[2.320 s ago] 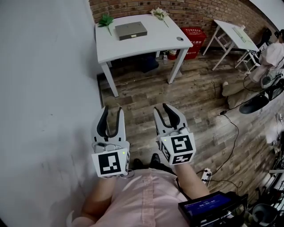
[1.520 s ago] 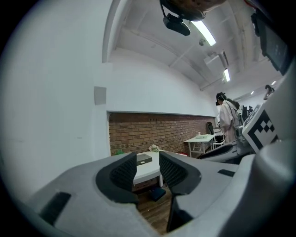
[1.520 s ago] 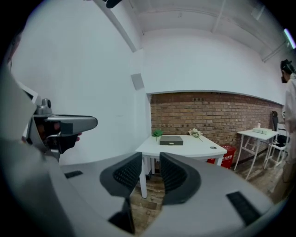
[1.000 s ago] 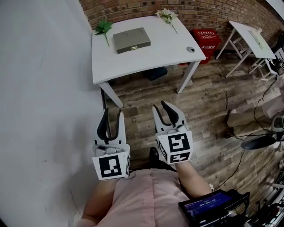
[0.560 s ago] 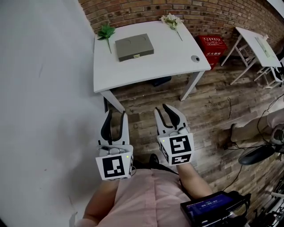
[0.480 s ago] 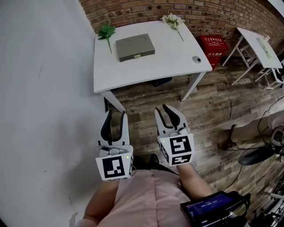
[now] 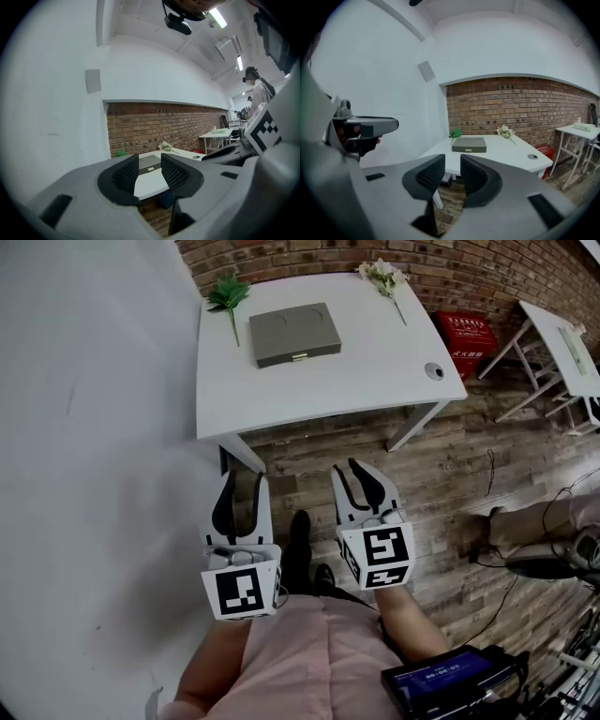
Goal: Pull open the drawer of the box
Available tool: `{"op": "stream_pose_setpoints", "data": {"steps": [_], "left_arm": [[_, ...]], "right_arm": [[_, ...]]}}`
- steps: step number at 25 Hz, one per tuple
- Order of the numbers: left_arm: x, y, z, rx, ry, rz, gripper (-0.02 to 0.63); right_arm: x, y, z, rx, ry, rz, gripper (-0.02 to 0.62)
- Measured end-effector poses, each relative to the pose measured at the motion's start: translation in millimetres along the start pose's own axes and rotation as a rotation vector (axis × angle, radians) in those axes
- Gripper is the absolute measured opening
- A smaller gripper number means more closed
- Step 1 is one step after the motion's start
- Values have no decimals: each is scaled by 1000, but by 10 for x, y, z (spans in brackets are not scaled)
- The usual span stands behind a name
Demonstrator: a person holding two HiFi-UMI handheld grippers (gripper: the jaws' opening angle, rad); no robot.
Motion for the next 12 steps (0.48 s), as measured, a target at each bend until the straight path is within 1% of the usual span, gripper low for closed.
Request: {"op": "stream_pose_setpoints", "data": {"steps": [6, 12], "left_arm": [[622, -116, 3, -1, -2, 34, 146], [1193, -291, -89, -17, 0, 73, 146]], "right_arm": [[460, 252, -135, 15, -8, 28, 106], [952, 421, -371, 33, 13, 43, 106]]}}
Point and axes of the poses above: the fingertips, and each gripper's own axes: x forward along the fingers, y to its right, z out of its underside, the point moved 10 cm from there along -x, backward along the fingers, and after that the axes turned 9 degrees about -z, right-handed, at the moved point
